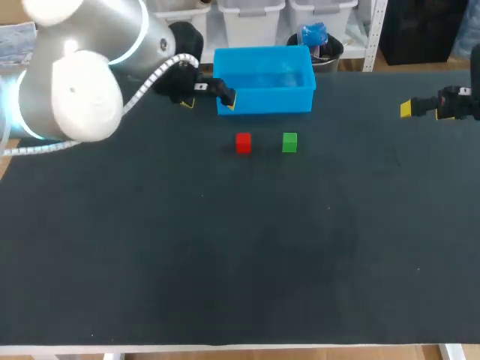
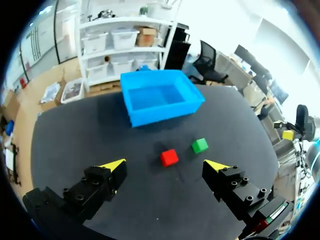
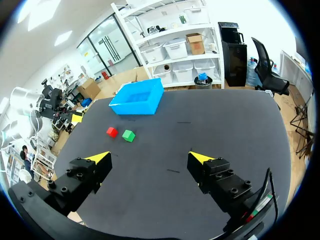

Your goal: Use the left arm to pick the red cube and place it into the blue plastic box first, then use the right arm to grasp the green cube and put it into the same blue plastic box after the first action is fully finished.

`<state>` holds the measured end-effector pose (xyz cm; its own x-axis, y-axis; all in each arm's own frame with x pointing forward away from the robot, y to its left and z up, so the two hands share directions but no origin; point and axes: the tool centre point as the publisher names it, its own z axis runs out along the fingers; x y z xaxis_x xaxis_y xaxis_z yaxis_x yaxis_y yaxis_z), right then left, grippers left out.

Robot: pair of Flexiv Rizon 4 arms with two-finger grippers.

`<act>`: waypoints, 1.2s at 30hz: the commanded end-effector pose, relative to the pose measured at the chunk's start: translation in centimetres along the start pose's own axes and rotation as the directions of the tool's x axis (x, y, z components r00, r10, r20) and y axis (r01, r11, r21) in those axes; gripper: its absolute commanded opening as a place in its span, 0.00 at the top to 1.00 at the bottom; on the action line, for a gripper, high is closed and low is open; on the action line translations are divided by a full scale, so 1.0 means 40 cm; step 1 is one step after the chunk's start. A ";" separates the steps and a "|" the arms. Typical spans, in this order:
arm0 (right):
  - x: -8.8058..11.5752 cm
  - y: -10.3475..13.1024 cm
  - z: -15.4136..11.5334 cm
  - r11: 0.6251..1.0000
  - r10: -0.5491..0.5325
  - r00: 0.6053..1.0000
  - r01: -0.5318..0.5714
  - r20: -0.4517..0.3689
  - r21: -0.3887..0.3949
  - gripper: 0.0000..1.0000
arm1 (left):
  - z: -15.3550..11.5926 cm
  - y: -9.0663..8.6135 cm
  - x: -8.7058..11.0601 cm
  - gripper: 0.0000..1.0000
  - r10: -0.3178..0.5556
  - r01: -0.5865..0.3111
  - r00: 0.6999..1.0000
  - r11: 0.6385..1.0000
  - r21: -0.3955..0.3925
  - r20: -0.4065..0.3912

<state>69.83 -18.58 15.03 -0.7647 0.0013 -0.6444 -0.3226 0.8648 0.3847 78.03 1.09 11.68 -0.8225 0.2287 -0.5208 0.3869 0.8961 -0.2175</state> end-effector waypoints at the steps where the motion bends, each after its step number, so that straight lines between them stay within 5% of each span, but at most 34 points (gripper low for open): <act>1: -0.001 0.001 0.002 1.000 0.000 1.000 0.000 -0.001 0.002 0.00 | 0.009 -0.005 -0.012 0.00 -0.001 0.000 0.999 0.999 -0.036 -0.038; 14: -0.001 0.001 0.002 1.000 0.000 1.000 0.000 -0.001 0.002 0.00 | 0.009 -0.005 -0.012 0.00 -0.001 0.000 0.999 0.999 -0.036 -0.038; 26: -0.001 0.001 0.002 1.000 0.000 1.000 0.000 -0.001 0.002 0.00 | 0.214 -0.062 -0.001 0.00 -0.175 0.152 0.961 0.981 -0.123 -0.212; 36: -0.001 0.001 0.002 1.000 0.000 1.000 0.000 -0.001 0.002 0.00 | 0.282 -0.051 0.032 0.00 -0.256 0.201 0.929 0.955 -0.217 -0.266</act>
<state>69.83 -18.58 15.03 -0.7648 0.0013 -0.6443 -0.3226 0.8648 0.3846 79.90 -4.03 2.74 -0.9650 0.0787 -0.2502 0.1230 0.9783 -0.1668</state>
